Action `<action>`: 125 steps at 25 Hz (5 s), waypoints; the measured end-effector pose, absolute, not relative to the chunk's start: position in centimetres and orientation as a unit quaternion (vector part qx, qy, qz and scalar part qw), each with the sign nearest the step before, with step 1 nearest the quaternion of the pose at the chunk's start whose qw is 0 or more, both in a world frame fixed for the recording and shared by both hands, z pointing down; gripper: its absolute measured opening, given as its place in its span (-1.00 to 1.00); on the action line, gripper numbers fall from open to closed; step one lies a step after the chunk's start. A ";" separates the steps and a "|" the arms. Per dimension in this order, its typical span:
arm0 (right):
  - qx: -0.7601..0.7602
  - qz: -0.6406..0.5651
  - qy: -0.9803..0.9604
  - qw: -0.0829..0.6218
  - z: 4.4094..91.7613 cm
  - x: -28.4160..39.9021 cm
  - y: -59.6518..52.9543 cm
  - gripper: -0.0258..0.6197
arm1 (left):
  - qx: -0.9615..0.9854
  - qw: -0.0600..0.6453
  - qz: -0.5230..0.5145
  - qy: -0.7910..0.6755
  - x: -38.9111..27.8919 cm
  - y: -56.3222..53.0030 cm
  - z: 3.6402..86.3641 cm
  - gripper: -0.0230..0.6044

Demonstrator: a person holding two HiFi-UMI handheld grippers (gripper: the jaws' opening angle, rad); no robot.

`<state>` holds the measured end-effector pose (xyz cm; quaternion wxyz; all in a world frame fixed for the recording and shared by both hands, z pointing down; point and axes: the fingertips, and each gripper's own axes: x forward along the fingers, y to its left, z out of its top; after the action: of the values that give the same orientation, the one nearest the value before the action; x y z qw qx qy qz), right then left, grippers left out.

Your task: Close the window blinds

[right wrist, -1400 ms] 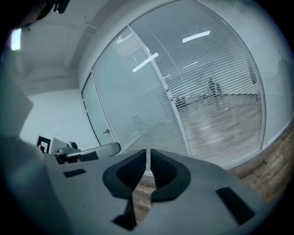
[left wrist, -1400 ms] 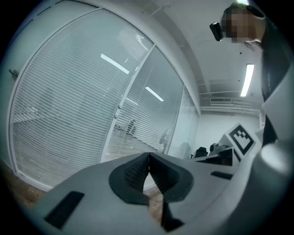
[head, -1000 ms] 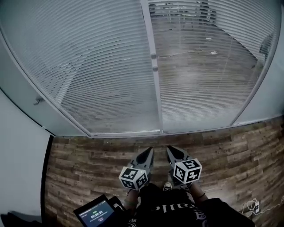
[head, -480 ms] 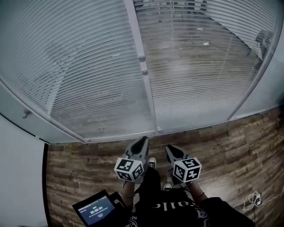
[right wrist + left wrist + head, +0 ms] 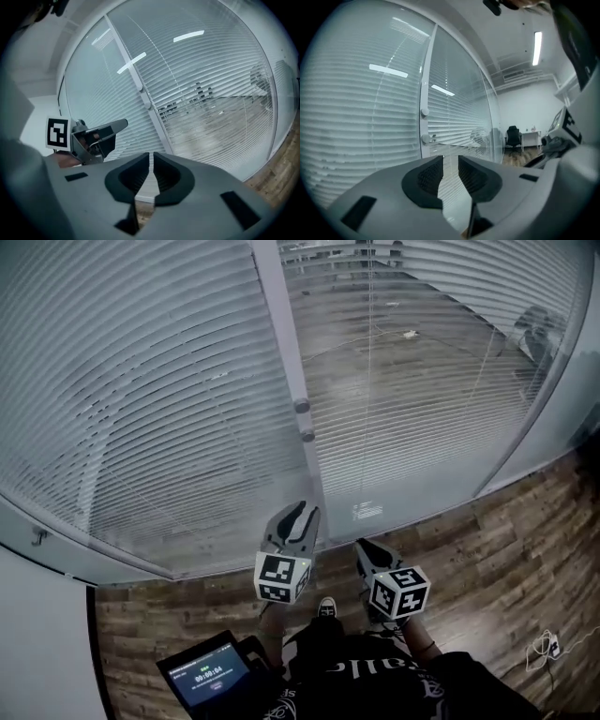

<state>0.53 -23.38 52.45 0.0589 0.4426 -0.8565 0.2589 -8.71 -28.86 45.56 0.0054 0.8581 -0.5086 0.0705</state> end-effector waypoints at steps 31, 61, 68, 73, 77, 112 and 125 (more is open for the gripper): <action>0.457 0.281 -0.840 0.076 54.0 -0.7 -33.5 -0.79 | 0.776 -0.139 0.130 -0.602 -9.6 -45.1 42.4 -0.53; 0.420 0.304 -0.850 0.095 56.0 2.4 -33.7 -0.79 | 0.722 0.179 -0.177 -0.644 -11.2 -45.2 40.9 -0.55; 0.419 0.305 -0.850 0.098 56.0 2.4 -33.8 -0.79 | 0.766 -0.002 0.019 -0.643 -10.0 -45.2 40.5 -0.53; 0.415 0.306 -0.851 0.100 56.2 2.0 -33.4 -0.79 | 0.693 -0.296 0.340 -0.562 -7.6 -45.1 42.3 -0.53; 0.416 0.308 -0.849 0.102 56.4 1.9 -33.5 -0.79 | 0.693 -0.289 0.337 -0.568 -8.1 -45.4 42.4 -0.52; 0.408 0.310 -0.851 0.117 57.1 1.1 -32.7 -0.79 | 0.644 0.474 -0.426 -0.424 -11.4 -45.6 42.1 -0.53; 0.392 0.320 -0.855 0.115 57.4 4.8 -30.4 -0.79 | 0.806 0.238 -0.071 -0.537 -6.3 -38.0 48.0 -0.80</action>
<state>4.82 -30.44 57.40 0.1147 0.3921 -0.8547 0.3204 -6.30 -38.00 47.99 0.2382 0.8060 -0.5371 -0.0715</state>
